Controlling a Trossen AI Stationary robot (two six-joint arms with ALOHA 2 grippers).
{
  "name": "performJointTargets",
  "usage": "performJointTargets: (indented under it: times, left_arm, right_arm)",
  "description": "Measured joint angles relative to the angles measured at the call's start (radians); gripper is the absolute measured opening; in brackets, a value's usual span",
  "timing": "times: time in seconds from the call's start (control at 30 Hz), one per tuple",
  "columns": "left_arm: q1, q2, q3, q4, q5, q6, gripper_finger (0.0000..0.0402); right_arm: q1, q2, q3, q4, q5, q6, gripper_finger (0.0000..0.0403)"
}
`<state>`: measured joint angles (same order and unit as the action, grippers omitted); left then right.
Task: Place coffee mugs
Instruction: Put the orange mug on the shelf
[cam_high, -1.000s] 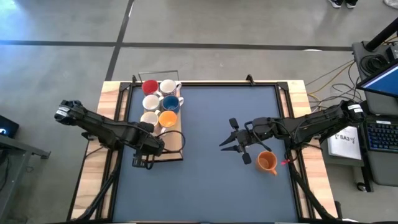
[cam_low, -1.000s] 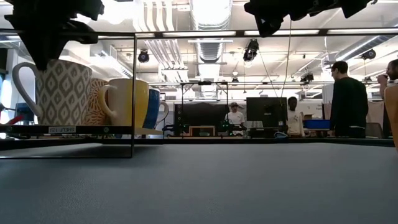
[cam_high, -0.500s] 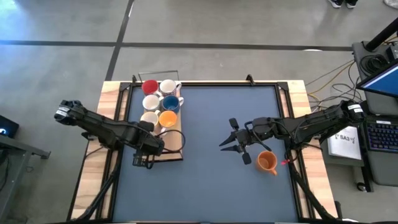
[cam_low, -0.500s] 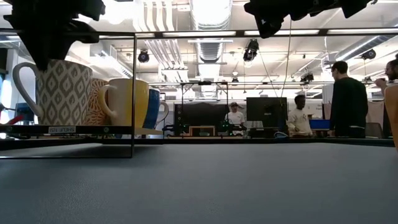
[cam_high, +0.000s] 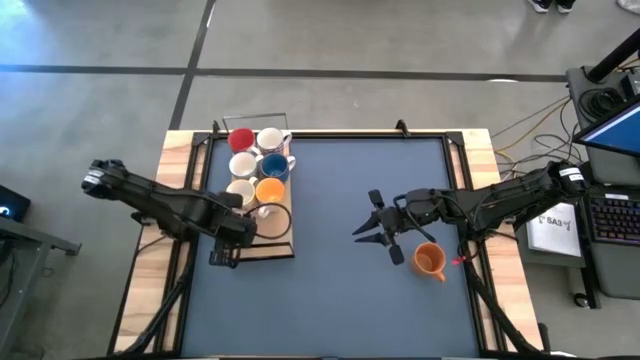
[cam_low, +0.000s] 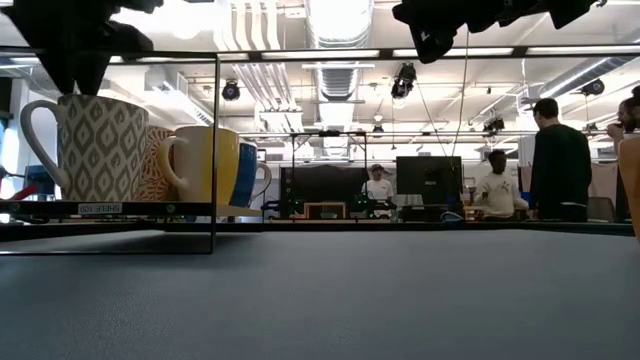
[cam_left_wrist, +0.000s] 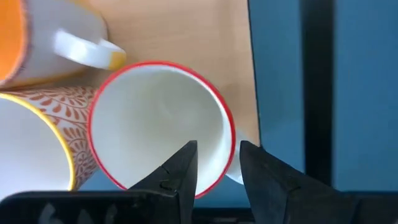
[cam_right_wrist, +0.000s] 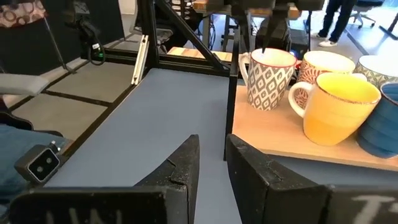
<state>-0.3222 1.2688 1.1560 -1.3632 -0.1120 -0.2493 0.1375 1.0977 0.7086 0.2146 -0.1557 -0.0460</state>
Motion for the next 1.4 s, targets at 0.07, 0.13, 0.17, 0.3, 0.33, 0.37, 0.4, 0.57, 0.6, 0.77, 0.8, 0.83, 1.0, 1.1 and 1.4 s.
performJointTargets:
  times: [0.07, 0.13, 0.17, 0.3, 0.33, 0.37, 0.4, 0.57, 0.6, 0.77, 0.8, 0.83, 1.0, 1.1, 1.4]
  left_arm:
    - [0.000, -0.010, 0.021, 0.001, 0.000, -0.021, 0.0103]
    - [-0.001, -0.017, 0.051, 0.003, -0.004, -0.052, 0.0103]
    - [-0.002, -0.021, 0.068, 0.009, -0.016, -0.070, 0.0103]
    - [-0.032, -0.048, 0.122, 0.090, -0.124, -0.116, 0.0103]
    - [-0.047, -0.059, 0.128, 0.134, -0.158, -0.117, 0.0103]
    - [-0.066, -0.070, 0.128, 0.176, -0.192, -0.113, 0.0103]
    - [-0.088, -0.082, 0.127, 0.221, -0.224, -0.100, 0.0103]
    - [-0.221, -0.141, 0.075, 0.465, -0.436, 0.024, 0.0103]
    - [-0.247, -0.150, 0.056, 0.517, -0.489, 0.053, 0.0103]
    - [-0.333, -0.172, -0.060, 0.728, -0.744, 0.180, 0.0103]
    - [-0.337, -0.172, -0.086, 0.770, -0.785, 0.193, 0.0103]
    - [-0.338, -0.172, -0.112, 0.809, -0.817, 0.203, 0.0103]
    - [-0.338, -0.162, -0.230, 0.945, -0.874, 0.215, 0.0103]
    - [-0.341, -0.159, -0.285, 1.011, -0.873, 0.215, 0.0103]
    - [-0.348, -0.172, -0.301, 1.057, -0.874, 0.283, 0.0103]
  right_arm:
    - [0.000, 0.000, 0.000, 0.001, 0.018, 0.036, 0.0070]
    - [0.000, 0.000, 0.001, 0.002, 0.070, 0.109, 0.0068]
    - [0.000, 0.000, 0.001, 0.001, 0.095, 0.146, 0.0067]
    - [0.000, 0.000, 0.002, -0.001, 0.114, 0.273, 0.0063]
    - [0.000, 0.000, 0.003, -0.002, 0.113, 0.305, 0.0063]
    - [0.000, 0.000, 0.003, -0.004, 0.108, 0.337, 0.0064]
    - [0.000, 0.000, 0.003, -0.008, 0.098, 0.367, 0.0064]
    - [0.000, 0.000, 0.003, -0.016, 0.058, 0.464, 0.0063]
    - [0.000, 0.000, 0.003, -0.021, 0.054, 0.488, 0.0063]
    - [0.000, 0.000, 0.005, -0.073, 0.040, 0.616, 0.0063]
    - [0.000, 0.000, 0.011, -0.103, 0.031, 0.637, 0.0063]
    - [0.000, 0.000, 0.024, -0.142, 0.021, 0.655, 0.0063]
    - [0.024, 0.018, 0.146, -0.322, 0.024, 0.655, 0.0063]
    - [0.027, 0.047, 0.248, -0.451, 0.029, 0.650, 0.0063]
    - [0.031, 0.221, 0.563, -1.316, 0.178, 0.938, 0.0063]
